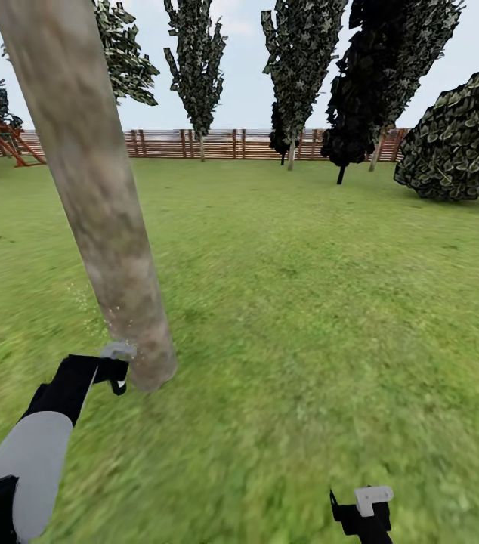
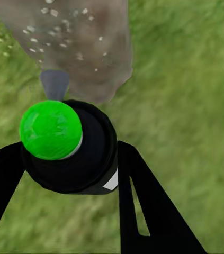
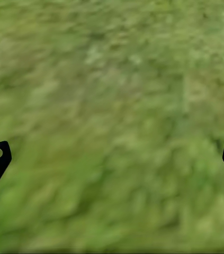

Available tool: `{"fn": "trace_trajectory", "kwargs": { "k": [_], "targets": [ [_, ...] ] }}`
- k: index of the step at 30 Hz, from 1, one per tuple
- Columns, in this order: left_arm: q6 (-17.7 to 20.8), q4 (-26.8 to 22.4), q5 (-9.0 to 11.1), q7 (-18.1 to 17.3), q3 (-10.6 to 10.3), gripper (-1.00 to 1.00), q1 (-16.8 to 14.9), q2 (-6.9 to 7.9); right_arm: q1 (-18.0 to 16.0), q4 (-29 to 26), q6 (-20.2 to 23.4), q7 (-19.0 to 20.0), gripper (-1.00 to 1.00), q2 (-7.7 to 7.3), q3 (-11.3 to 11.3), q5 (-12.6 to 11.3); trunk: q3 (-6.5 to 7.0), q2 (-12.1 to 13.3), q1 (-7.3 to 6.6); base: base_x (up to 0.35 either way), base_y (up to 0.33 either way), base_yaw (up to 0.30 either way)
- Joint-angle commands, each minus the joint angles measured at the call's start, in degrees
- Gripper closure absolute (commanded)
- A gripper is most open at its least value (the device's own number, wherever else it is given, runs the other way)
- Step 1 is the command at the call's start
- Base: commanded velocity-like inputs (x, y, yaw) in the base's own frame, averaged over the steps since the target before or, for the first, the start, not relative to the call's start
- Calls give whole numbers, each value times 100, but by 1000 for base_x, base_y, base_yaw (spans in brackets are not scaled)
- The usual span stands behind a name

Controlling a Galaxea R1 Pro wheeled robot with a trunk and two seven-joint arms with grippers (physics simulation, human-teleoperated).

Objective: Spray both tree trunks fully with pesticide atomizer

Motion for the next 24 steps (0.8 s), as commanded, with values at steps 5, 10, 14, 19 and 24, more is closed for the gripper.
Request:
{"fn": "trace_trajectory", "kwargs": {
  "k": [5,10,14,19,24],
  "targets": [
    [968,-595,-67,-16,-31,100,-624,-56,2,0,0,0,-100,0,1,0,-1,0,0,-1,0,0],
    [1101,-741,-67,-59,-40,100,-767,239,-1,0,0,0,-100,0,1,0,-1,0,0,0,0,0],
    [1175,-795,-68,-77,-261,100,-771,211,-1,-7,0,0,-100,0,1,0,-1,0,0,0,0,0],
    [1772,-1452,-48,-70,-395,100,-733,204,-1,-9,0,0,-100,0,1,0,-1,0,0,64,-196,192],
    [1849,-1609,-54,-69,-414,100,-699,210,1,-9,0,0,-100,0,1,0,-1,0,0,61,-263,120]
  ]
}}
